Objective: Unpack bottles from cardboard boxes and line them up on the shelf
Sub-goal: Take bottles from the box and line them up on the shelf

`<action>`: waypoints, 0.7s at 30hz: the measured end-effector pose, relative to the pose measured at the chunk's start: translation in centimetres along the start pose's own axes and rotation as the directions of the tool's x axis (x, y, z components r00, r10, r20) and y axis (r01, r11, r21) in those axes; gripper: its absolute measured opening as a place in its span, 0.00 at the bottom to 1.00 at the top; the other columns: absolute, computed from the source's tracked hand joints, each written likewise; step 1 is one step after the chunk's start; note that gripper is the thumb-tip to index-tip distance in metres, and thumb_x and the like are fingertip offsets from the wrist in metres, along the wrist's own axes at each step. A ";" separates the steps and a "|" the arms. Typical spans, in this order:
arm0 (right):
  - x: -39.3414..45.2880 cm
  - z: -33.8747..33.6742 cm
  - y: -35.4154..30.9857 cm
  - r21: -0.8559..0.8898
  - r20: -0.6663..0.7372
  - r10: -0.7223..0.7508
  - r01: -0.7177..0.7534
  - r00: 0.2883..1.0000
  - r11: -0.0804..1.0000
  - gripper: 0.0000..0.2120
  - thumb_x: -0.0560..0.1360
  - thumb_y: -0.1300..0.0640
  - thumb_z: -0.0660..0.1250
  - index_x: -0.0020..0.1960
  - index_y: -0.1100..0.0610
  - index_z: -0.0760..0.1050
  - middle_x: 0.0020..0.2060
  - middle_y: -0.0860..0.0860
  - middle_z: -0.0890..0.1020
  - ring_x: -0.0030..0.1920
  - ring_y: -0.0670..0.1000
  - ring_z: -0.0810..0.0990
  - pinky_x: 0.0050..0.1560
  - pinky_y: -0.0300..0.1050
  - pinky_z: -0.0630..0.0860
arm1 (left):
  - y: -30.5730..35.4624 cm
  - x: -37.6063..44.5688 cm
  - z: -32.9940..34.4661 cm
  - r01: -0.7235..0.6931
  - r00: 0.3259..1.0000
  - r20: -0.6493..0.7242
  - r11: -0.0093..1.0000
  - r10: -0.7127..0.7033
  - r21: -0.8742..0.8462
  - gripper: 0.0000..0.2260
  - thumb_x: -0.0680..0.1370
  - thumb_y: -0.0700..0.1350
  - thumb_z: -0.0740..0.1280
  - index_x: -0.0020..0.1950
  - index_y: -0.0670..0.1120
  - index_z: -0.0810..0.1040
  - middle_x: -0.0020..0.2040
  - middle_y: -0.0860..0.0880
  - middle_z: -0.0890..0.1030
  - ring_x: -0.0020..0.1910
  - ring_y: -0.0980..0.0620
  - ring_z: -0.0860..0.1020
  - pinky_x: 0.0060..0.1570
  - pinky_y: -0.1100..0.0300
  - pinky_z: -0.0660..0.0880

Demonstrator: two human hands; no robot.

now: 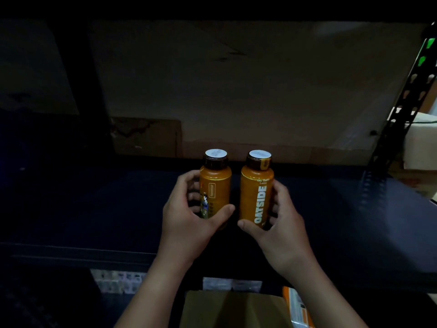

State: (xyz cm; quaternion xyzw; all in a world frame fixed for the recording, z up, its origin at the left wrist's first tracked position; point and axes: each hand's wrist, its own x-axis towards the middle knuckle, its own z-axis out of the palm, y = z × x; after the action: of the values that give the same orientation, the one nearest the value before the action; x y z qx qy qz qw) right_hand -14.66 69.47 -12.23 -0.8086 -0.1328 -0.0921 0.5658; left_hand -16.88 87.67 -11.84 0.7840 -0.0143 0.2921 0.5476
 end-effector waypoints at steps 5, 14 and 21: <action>-0.1 0.1 -0.1 -0.009 -0.008 -0.003 0.003 1.000 1.000 0.46 0.68 0.59 0.81 0.75 0.36 0.59 0.66 0.36 0.72 0.67 0.41 0.73 0.65 0.45 0.76 | -0.2 0.0 -0.7 0.068 0.991 0.121 0.992 -0.055 -0.108 0.33 0.71 0.43 0.78 0.70 0.64 0.70 0.61 0.63 0.80 0.62 0.63 0.78 0.64 0.55 0.76; -0.2 0.1 0.0 -0.007 -0.005 -0.019 0.018 1.000 1.000 0.46 0.68 0.59 0.81 0.75 0.37 0.59 0.66 0.37 0.73 0.65 0.40 0.74 0.64 0.42 0.75 | 0.0 0.1 -0.2 0.031 0.999 0.040 0.997 -0.028 -0.075 0.32 0.66 0.50 0.82 0.63 0.67 0.70 0.59 0.63 0.78 0.59 0.66 0.78 0.59 0.58 0.79; -0.3 -0.1 -0.1 0.032 0.050 -0.021 0.020 0.999 0.999 0.46 0.71 0.58 0.78 0.75 0.32 0.55 0.66 0.33 0.71 0.64 0.37 0.73 0.63 0.40 0.74 | 0.0 0.1 -0.5 0.064 0.989 0.139 0.991 -0.047 -0.120 0.34 0.69 0.51 0.79 0.71 0.61 0.70 0.63 0.60 0.80 0.63 0.63 0.78 0.65 0.54 0.77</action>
State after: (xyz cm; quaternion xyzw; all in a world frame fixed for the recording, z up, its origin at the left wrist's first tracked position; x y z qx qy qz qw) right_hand -14.95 69.41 -12.16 -0.8002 -0.1568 -0.0752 0.5740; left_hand -17.00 88.12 -11.65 0.7666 -0.0478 0.2212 0.6009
